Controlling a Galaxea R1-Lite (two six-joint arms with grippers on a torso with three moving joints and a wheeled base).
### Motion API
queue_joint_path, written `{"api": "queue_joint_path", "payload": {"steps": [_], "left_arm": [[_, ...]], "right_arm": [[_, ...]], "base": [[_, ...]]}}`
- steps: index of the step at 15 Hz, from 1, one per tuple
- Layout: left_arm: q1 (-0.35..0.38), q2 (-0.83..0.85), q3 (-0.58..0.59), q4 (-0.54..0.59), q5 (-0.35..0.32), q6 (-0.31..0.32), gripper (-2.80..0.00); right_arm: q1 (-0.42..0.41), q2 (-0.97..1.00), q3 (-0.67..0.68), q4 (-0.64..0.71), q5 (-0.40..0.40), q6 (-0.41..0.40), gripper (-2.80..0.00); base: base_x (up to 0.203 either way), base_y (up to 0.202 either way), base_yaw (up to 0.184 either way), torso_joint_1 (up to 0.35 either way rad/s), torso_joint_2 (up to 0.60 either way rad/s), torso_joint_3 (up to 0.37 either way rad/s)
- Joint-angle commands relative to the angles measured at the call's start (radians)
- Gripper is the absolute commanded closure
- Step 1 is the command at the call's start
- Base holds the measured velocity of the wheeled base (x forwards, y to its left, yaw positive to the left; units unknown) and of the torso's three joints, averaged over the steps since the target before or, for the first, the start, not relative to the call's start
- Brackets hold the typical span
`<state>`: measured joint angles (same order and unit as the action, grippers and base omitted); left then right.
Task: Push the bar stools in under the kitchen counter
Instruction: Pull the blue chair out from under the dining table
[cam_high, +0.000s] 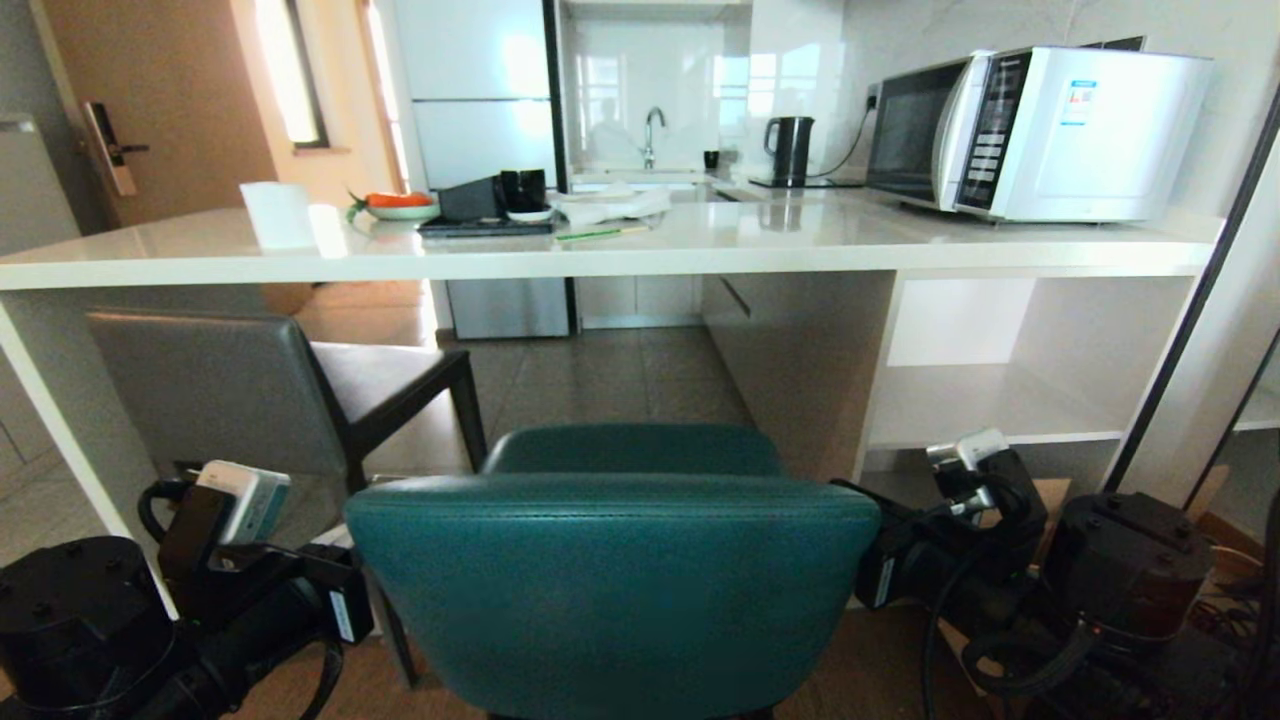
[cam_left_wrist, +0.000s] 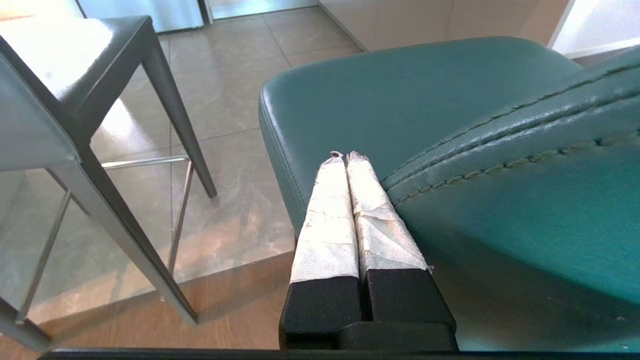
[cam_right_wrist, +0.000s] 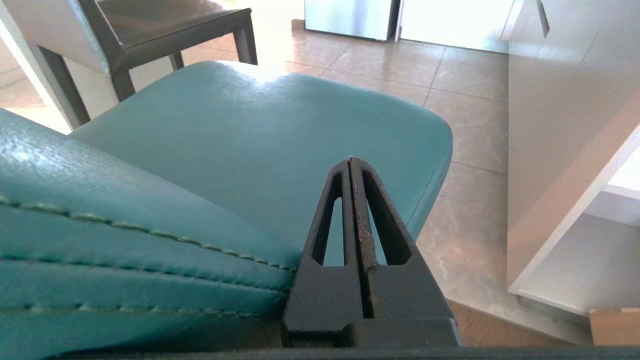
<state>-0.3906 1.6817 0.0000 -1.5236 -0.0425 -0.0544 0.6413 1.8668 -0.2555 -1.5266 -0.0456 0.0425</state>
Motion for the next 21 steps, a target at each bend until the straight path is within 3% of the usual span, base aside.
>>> {"api": "queue_joint_path", "payload": {"steps": [1, 6, 10, 13, 18, 21], "left_arm": [[-0.002, 0.003, 0.009, -0.006, 0.010, -0.002, 0.00], [-0.019, -0.001, 0.007, -0.006, 0.016, 0.001, 0.00], [0.007, -0.046, 0.009, -0.006, 0.024, 0.000, 0.00], [0.043, -0.087, 0.009, -0.006, 0.091, -0.002, 0.00], [0.229, -0.180, 0.009, -0.005, 0.092, -0.004, 0.00], [0.368, -0.243, 0.009, 0.052, 0.085, 0.007, 0.00]], "right_arm": [[-0.001, -0.005, 0.001, -0.003, -0.026, 0.014, 0.00], [-0.002, 0.000, -0.039, -0.003, -0.045, 0.027, 0.00], [-0.008, -0.034, 0.002, -0.003, -0.060, 0.029, 0.00], [-0.046, -0.063, 0.017, -0.003, -0.072, 0.031, 0.00], [-0.185, -0.115, 0.039, -0.003, -0.087, 0.031, 0.00], [-0.234, -0.169, 0.120, -0.003, -0.101, 0.031, 0.00]], "base": [[0.000, 0.000, 0.000, 0.000, 0.00, 0.000], [0.000, 0.000, 0.000, 0.000, 0.00, 0.000], [0.000, 0.000, 0.000, 0.000, 0.00, 0.000], [0.000, 0.000, 0.000, 0.000, 0.00, 0.000], [0.000, 0.000, 0.000, 0.000, 0.00, 0.000], [0.000, 0.000, 0.000, 0.000, 0.00, 0.000]]}}
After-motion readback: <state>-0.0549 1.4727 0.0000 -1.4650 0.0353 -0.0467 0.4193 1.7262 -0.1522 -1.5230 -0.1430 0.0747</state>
